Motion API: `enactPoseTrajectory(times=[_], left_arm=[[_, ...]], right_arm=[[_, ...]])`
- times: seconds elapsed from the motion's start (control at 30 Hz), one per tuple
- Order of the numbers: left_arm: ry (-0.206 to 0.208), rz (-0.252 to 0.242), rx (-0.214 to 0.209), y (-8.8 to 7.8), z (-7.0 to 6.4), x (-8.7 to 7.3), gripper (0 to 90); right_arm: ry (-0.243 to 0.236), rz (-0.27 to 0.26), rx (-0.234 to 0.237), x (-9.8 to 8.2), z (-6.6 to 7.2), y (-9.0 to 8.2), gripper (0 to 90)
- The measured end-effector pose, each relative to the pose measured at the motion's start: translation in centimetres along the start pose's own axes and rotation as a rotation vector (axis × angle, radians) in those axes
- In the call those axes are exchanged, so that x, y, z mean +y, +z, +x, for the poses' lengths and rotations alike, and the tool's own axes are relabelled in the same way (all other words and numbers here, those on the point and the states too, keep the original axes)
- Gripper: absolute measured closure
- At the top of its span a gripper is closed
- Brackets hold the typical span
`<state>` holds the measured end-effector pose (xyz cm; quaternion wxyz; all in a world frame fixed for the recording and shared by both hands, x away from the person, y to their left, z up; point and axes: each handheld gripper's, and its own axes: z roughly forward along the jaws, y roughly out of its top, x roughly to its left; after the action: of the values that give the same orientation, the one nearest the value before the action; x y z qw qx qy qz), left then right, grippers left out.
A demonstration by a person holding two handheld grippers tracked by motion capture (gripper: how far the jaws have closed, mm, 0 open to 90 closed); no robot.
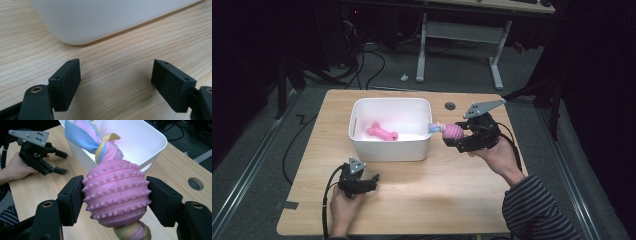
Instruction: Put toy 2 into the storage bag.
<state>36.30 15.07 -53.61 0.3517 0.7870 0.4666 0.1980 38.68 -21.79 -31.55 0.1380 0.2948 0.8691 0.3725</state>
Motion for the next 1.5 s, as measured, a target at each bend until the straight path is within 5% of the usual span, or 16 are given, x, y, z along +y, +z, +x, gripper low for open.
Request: enactPoseTrajectory(times=[0.3, 0.67, 0.97, 1.03, 1.37, 1.5], left_arm=[[-0.001, 0.000, -0.001, 0.0, 0.0, 0.0, 23.7], [0.003, 0.002, 0.002, 0.0, -0.1, 0.0, 23.0], [0.004, 0.002, 0.000, 0.0, -0.1, 0.0, 23.1], [0.003, 0.001, -0.001, 0.0, -0.1, 0.0, 23.4], [0.003, 0.000, -0.001, 0.0, 0.0, 0.0, 23.6], [0.001, 0.000, 0.000, 0.0, 0.0, 0.0, 24.0]], right_arm=[[-0.022, -0.011, 0.031, 2.1, -0.4, 1.5, 33.5], [-0.069, 0.028, 0.006, 5.9, -1.2, 2.9, 33.4], [-0.056, 0.027, 0.043, 6.7, -1.6, 4.3, 33.4], [-0.094, 0.055, -0.004, 6.9, -1.5, 5.1, 33.3], [-0.115, 0.093, -0.001, 7.8, -1.4, 7.4, 33.3], [-0.098, 0.106, 0.039, 8.0, -1.6, 8.2, 33.2]])
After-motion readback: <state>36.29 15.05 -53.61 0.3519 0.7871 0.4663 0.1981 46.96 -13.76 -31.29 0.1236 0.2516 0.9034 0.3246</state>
